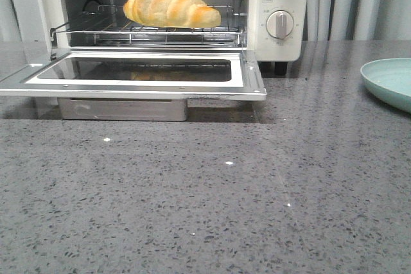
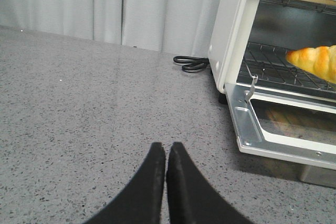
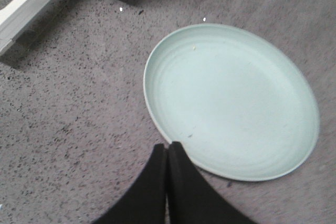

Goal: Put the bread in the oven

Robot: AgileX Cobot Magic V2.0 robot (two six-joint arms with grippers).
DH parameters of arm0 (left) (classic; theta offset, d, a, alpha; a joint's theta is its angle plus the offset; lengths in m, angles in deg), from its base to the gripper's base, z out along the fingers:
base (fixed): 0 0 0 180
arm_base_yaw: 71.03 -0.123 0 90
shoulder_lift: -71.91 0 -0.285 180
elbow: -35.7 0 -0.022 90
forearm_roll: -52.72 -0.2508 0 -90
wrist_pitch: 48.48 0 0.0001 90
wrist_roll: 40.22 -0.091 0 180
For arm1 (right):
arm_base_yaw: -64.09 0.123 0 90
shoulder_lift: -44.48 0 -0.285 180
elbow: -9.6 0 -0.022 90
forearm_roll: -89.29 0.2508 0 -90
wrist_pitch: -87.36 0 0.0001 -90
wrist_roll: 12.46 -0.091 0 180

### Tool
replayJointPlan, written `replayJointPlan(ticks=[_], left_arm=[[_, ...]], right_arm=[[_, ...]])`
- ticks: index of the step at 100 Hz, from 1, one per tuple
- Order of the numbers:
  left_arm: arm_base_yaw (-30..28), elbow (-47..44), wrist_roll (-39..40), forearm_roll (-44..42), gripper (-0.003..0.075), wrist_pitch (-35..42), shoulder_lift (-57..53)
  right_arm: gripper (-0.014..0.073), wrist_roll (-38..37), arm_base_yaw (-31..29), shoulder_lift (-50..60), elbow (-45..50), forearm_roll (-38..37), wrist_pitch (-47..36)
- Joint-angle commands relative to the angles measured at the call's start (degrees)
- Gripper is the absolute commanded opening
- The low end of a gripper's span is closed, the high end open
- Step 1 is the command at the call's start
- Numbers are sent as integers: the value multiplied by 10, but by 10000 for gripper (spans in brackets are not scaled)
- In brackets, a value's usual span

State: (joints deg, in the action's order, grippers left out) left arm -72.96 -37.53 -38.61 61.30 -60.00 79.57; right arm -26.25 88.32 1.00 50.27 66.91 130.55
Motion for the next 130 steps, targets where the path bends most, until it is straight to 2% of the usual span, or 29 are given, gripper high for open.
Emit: replayJointPlan(ticks=[1,22,34,77,97,110,130], left_arm=[[-2,16,4,6,-22,43,-16],[-2,16,4,6,-22,43,-16],[-2,16,4,6,-22,43,-16],[-2,16,4,6,-21,43,-16],[-2,16,4,6,-22,43,-16],[-2,16,4,6,-22,43,-16],[-2,16,4,6,-22,43,-16]], right_arm=[[-67,0,-31,28,38,21,-103],[-67,0,-74,92,159,68,-254],[-67,0,-97,123,203,87,-297],[-67,1,-203,255,268,105,-322],[-67,28,-252,288,294,136,-322],[-67,88,-270,305,301,181,-318],[-67,94,-279,319,321,192,-322]])
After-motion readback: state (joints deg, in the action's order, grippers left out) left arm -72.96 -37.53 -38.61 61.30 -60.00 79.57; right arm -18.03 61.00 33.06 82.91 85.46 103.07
